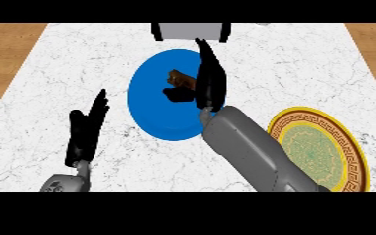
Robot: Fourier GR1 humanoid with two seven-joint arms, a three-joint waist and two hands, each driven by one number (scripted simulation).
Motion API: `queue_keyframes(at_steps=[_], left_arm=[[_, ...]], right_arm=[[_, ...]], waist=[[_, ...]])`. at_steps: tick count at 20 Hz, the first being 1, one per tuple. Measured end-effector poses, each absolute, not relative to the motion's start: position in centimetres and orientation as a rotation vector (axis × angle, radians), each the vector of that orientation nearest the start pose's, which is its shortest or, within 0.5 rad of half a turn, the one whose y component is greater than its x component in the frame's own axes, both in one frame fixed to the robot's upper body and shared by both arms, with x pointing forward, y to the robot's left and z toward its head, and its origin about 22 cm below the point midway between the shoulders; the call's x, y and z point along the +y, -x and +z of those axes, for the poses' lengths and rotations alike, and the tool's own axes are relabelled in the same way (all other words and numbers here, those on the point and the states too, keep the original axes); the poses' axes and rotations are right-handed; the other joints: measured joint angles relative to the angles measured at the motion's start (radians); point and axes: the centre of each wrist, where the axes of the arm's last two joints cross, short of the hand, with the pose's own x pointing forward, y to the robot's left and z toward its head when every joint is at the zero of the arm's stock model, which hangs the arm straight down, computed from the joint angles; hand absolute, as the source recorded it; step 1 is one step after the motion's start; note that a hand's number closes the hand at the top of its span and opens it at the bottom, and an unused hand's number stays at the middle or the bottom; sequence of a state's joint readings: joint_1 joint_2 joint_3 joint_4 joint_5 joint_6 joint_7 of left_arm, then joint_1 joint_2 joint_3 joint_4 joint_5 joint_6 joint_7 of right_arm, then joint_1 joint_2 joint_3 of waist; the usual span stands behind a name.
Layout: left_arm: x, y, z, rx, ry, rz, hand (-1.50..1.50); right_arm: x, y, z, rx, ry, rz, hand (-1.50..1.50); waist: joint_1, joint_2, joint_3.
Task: Pick the sweet potato from the plate and place it in the plate
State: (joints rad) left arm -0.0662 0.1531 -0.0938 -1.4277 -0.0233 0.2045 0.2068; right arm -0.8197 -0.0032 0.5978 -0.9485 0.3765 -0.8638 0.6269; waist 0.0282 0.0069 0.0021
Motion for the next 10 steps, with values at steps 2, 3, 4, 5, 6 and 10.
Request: queue_keyframes(at_steps=[2, 3, 4, 5, 6, 10], left_arm=[[24.4, -25.5, -1.4, -1.291, -0.233, -0.047, 0.0], [24.9, -25.6, -1.3, -1.291, -0.234, -0.043, 0.0], [24.8, -25.6, -1.2, -1.291, -0.237, -0.042, 0.0], [24.5, -25.6, -1.3, -1.289, -0.239, -0.044, 0.0], [24.4, -25.6, -1.2, -1.293, -0.24, -0.039, 0.0], [24.3, -25.2, -1.4, -1.289, -0.243, -0.042, 0.0]], right_arm=[[-2.9, -33.7, 5.2, -1.554, 0.577, 0.191, -1.5], [-3.1, -33.4, 5.0, -1.566, 0.551, 0.165, -1.5], [-3.4, -33.3, 4.7, -1.574, 0.531, 0.145, -1.5], [-3.5, -33.1, 4.7, -1.586, 0.509, 0.125, -1.5], [-3.7, -32.6, 4.2, -1.591, 0.486, 0.113, -1.5], [-4.3, -31.6, 2.8, -1.631, 0.428, 0.097, -1.5]], waist=[[-0.003, -0.001, 0.0], [-0.005, -0.001, 0.0], [-0.006, -0.001, 0.0], [-0.008, -0.002, -0.001], [-0.01, -0.003, -0.001], [-0.013, -0.004, -0.001]])
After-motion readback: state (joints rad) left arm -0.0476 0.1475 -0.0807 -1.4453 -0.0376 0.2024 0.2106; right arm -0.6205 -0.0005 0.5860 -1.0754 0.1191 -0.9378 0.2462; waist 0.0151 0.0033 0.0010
